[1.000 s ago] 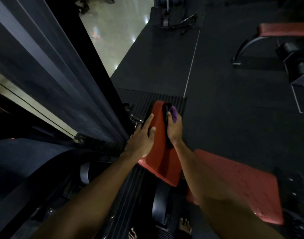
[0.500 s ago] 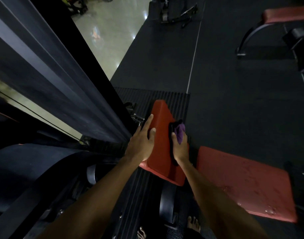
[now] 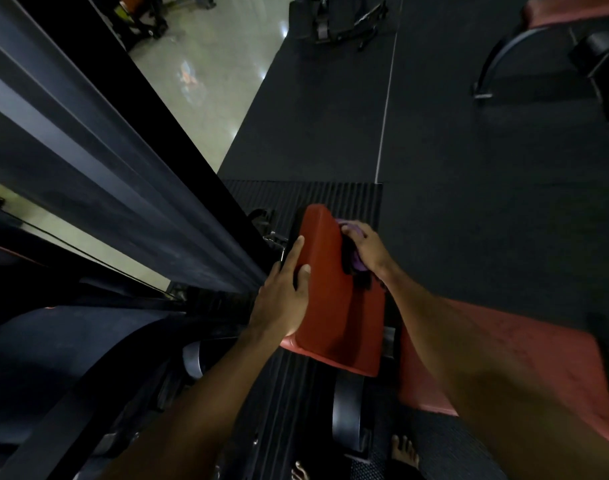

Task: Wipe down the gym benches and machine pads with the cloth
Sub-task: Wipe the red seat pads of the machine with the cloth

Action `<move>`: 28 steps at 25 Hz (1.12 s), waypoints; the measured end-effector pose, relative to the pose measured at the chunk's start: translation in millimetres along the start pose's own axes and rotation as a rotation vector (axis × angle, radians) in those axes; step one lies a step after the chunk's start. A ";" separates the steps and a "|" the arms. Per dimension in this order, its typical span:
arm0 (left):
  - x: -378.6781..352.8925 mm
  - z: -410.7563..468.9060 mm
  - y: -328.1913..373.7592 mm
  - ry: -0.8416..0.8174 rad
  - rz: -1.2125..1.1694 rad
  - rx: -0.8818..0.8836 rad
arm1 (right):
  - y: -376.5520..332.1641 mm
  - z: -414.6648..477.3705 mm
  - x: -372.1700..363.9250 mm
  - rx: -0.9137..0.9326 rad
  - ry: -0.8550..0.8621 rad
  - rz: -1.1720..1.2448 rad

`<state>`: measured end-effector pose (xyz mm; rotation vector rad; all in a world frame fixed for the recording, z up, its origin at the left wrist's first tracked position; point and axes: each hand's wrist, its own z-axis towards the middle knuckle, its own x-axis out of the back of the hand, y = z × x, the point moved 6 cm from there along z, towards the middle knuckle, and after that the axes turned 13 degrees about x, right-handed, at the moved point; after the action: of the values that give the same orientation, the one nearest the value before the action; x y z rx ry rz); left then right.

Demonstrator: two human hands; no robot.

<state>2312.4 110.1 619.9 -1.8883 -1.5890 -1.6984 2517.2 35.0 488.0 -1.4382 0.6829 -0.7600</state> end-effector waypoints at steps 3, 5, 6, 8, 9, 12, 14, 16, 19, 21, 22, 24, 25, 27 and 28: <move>-0.4 0.5 0.1 -0.002 0.000 0.008 | 16.8 -10.3 3.9 -0.194 0.076 0.169; -0.8 0.9 0.8 0.004 -0.001 0.012 | -5.6 -7.6 4.8 -0.179 0.098 0.135; -0.8 0.8 0.7 0.011 -0.007 0.012 | -23.3 -6.7 2.0 -0.117 0.094 0.138; 0.0 1.2 -0.1 0.029 0.000 0.007 | -51.7 -10.7 -6.9 0.018 0.134 0.145; 0.0 1.9 -0.4 0.030 0.009 0.007 | -53.4 -19.9 -11.3 0.065 0.167 0.123; -1.7 3.4 -1.5 0.024 0.027 0.019 | -18.7 -61.4 -15.6 0.127 0.239 0.000; -1.7 2.4 -0.7 0.025 0.038 0.024 | 17.4 -82.2 -10.7 -0.004 0.273 -0.011; -0.7 1.0 -1.2 0.020 0.041 0.030 | 25.8 -86.9 -9.1 -0.180 0.316 0.115; -1.4 0.6 -2.0 0.005 0.039 0.030 | -20.0 -93.9 -15.7 -0.164 0.374 0.111; -1.1 0.9 -0.7 0.011 0.028 0.014 | -62.8 -112.0 -30.2 0.003 0.313 0.058; -0.2 0.9 0.4 0.016 0.033 0.002 | -75.1 -124.7 -39.2 0.092 0.277 -0.005; 0.0 0.4 2.6 0.017 0.046 -0.007 | -75.8 -152.9 -54.0 0.192 0.214 -0.135; 0.0 -0.1 2.3 0.013 0.050 -0.002 | -63.5 -163.8 -56.2 0.198 0.211 -0.198; -0.3 -1.3 0.7 0.009 0.056 -0.004 | -25.2 -172.9 -44.7 0.092 0.308 -0.200; 0.0 -1.7 0.7 0.006 0.056 -0.010 | -7.8 -172.9 -38.7 0.007 0.361 -0.155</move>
<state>2311.9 108.6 620.8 -1.9121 -1.5138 -1.6907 2355.6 -37.9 489.2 -1.3712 0.8471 -1.1598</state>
